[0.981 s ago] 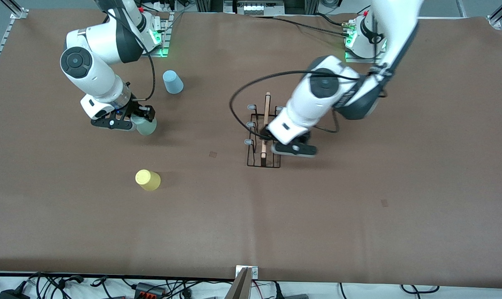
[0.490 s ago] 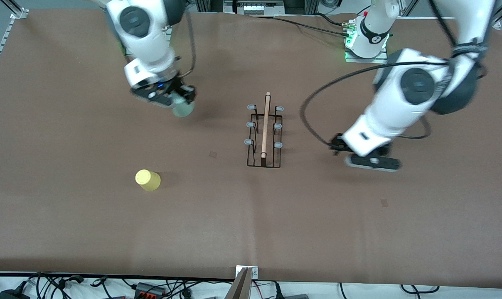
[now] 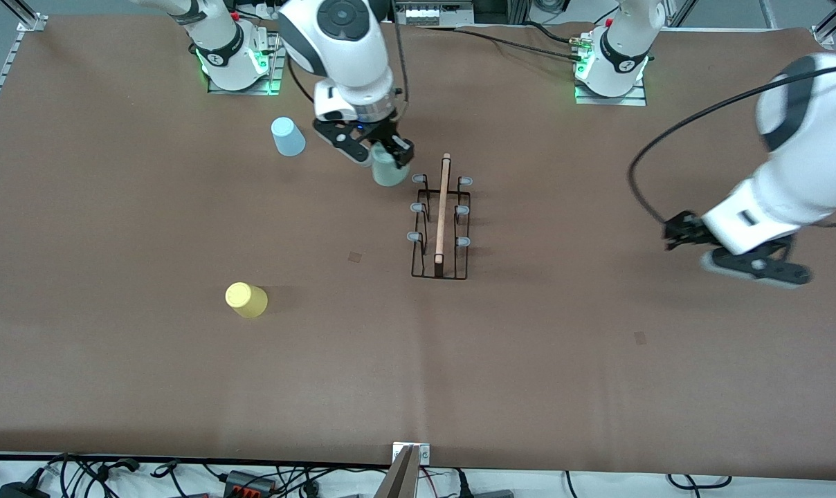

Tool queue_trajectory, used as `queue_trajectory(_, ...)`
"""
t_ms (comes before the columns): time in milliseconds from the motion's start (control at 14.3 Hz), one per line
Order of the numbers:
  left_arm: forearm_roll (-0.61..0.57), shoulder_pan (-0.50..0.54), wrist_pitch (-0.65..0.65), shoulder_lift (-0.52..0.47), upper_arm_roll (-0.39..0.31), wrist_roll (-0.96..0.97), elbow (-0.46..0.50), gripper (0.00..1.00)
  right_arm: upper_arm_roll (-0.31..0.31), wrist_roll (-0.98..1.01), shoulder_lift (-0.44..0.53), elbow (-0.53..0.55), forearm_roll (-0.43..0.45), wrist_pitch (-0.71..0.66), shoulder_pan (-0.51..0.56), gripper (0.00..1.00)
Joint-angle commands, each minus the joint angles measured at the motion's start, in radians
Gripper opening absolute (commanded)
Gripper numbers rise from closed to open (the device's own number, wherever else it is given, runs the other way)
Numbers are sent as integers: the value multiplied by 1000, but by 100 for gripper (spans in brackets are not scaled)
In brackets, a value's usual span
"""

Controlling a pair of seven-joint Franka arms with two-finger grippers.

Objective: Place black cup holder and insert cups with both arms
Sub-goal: 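Release the rack and withdraw the left gripper while the right gripper carries the cup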

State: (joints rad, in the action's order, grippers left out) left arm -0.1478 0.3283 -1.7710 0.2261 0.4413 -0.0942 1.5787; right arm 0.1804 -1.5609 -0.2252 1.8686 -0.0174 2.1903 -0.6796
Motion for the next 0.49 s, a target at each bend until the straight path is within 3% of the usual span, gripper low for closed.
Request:
queue_trajectory(0,-3,20,135,-7,10,-36,-86,100,1,-57,-34,-42,8,20,-38,10)
queue_trajectory(280,7,43,218,-10,23,-36,-111,100,2,-61,-54,-40,13,34,-66,10)
queue_trajectory(420,34,19,185,-25,-2,-27,-109,100,2,-61,-69,-40,34,37,-66,10)
